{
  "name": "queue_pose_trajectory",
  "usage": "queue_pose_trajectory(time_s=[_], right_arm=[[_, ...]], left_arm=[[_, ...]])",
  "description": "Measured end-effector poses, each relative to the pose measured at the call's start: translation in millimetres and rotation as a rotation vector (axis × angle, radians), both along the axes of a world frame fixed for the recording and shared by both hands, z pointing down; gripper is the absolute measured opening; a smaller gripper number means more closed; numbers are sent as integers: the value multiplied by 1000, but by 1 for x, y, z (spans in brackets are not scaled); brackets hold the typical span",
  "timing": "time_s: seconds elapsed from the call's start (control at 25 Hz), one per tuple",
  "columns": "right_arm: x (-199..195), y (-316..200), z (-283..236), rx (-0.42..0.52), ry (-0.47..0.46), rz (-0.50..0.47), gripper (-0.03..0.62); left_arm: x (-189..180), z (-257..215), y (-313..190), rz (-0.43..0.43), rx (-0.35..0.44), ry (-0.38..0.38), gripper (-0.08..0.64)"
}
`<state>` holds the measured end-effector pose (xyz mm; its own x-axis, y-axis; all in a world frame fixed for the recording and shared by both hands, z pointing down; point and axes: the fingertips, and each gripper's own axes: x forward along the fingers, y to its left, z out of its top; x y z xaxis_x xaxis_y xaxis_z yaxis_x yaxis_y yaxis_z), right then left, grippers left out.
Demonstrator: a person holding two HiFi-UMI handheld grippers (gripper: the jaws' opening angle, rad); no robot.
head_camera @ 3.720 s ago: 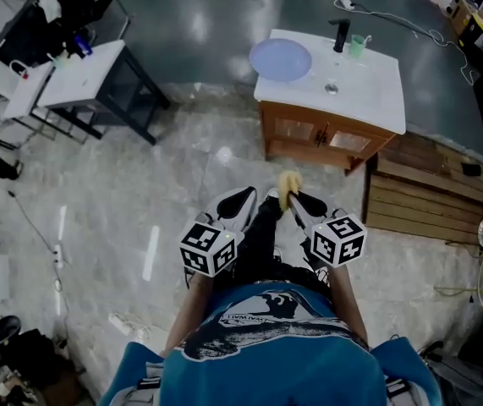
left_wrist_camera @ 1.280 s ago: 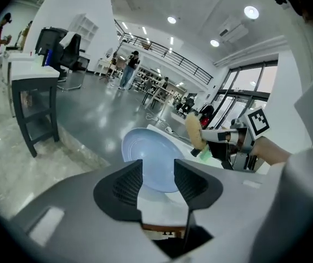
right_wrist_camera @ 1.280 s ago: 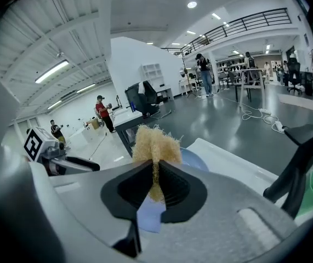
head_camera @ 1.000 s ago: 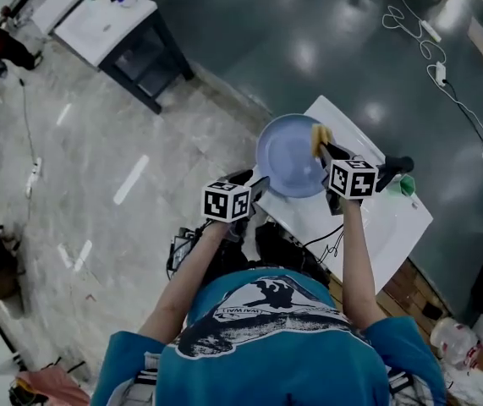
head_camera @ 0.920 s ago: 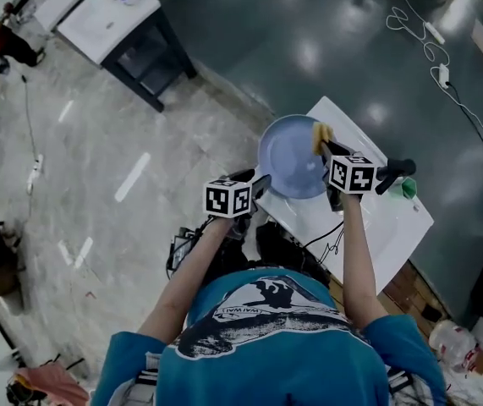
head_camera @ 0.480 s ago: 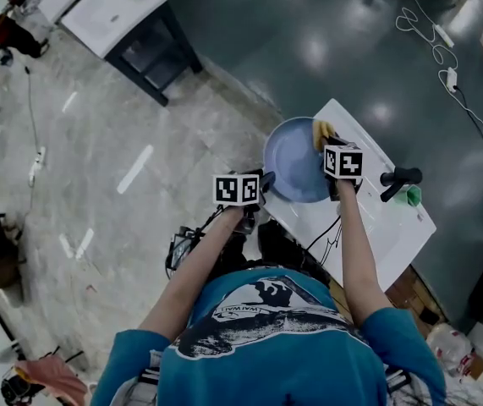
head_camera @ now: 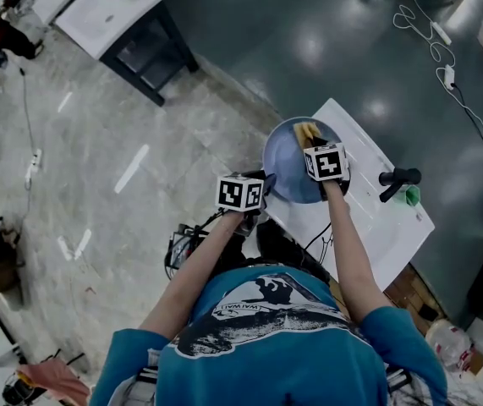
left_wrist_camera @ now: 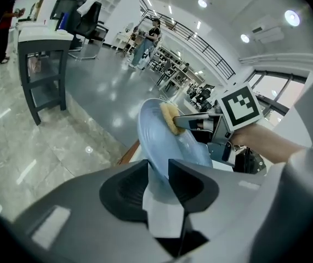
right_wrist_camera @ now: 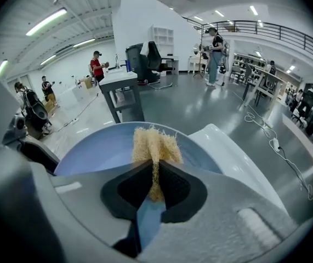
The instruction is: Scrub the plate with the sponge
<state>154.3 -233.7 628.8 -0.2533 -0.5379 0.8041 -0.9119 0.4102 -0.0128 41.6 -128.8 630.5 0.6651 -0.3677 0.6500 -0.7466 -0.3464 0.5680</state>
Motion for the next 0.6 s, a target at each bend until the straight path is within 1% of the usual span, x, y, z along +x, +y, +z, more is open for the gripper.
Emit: queue_pose_trajectory(time_s=[0.4, 0.52, 0.6], right_arm=[[-77, 43, 1, -77, -83, -204, 34], [-93, 58, 1, -123, -134, -239, 32], [-98, 66, 2, -163, -184, -236, 32]], left_arm=[[1, 0, 3, 1, -4, 3, 135], [1, -1, 4, 2, 0, 3, 137], [3, 0, 3, 4, 0, 2, 137]])
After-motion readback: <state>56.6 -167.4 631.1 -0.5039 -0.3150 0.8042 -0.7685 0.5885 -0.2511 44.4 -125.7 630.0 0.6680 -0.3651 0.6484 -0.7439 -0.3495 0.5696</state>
